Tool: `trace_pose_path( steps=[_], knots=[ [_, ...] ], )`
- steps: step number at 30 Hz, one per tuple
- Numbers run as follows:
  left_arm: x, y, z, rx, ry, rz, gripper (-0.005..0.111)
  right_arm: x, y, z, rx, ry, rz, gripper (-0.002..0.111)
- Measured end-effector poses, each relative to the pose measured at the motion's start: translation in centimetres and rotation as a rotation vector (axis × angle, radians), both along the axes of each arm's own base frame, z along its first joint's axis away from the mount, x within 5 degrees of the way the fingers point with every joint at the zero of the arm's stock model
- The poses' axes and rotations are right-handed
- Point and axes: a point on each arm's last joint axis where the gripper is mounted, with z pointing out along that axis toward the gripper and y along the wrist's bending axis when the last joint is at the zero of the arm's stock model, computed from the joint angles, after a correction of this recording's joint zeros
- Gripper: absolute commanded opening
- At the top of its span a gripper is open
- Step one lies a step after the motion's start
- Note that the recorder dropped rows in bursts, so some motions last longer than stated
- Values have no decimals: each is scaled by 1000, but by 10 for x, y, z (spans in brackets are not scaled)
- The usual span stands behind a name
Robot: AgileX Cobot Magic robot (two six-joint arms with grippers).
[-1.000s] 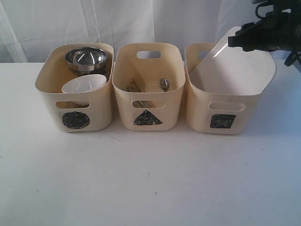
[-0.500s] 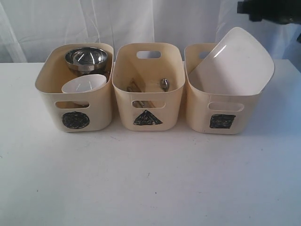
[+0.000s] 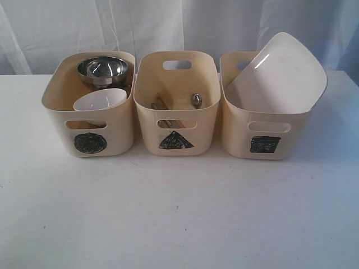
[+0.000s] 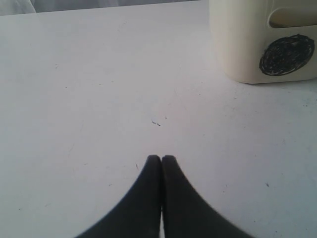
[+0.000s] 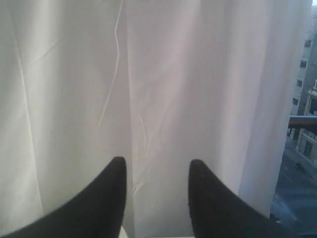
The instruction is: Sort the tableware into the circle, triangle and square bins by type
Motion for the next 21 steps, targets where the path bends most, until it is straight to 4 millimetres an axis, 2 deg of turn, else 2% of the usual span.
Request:
trace_pose_path(
  steps=[6,12,17,21],
  knots=[
    [0,0,0,0,0,0,0,-75,1,-3,37,-109,58,18],
    [0,0,0,0,0,0,0,-139,14,-18,74,-231,250,2],
    [0,0,0,0,0,0,0,-168,26,-34,103,-274,413,0],
    [0,0,0,0,0,0,0,-181,28,-41,94,-297,446,0]
  ],
)
